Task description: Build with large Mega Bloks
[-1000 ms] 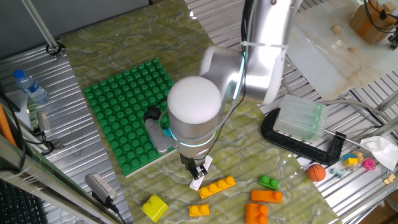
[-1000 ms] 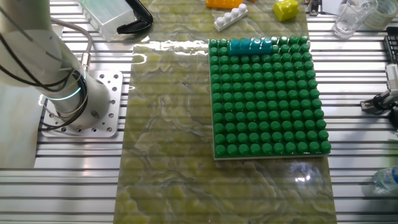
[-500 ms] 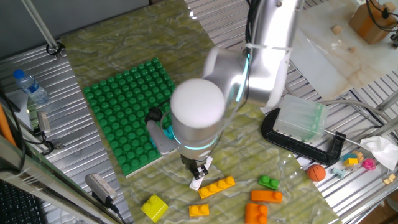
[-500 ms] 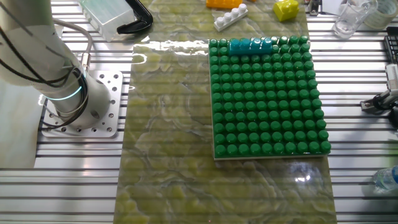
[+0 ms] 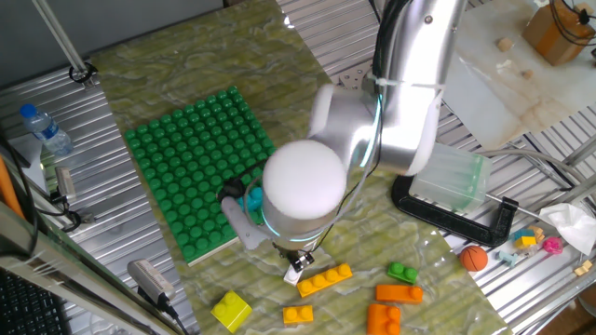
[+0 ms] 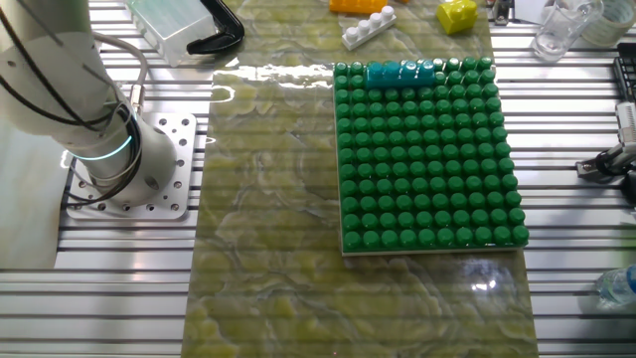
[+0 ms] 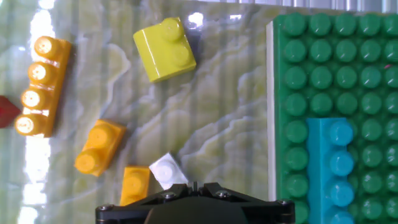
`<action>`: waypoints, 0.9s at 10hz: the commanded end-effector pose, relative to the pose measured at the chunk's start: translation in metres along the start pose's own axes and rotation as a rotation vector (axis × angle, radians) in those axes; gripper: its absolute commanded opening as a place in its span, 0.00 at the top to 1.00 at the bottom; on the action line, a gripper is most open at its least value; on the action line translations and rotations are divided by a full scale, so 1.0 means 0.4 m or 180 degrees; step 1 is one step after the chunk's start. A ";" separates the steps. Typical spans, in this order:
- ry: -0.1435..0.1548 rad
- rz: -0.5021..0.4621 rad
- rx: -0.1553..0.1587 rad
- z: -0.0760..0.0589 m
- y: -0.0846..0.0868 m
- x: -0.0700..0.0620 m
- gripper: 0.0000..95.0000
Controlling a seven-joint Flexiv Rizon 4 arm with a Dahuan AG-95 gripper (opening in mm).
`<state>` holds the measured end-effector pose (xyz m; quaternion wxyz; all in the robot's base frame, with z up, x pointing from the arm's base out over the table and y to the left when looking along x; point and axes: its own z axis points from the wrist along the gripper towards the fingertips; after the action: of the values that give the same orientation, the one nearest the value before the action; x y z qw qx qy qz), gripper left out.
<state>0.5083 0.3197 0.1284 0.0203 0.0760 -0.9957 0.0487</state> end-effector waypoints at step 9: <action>-0.0060 0.0385 -0.0349 0.108 0.176 0.082 0.80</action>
<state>0.4692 0.3770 0.0858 0.0180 0.0245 -0.9992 -0.0253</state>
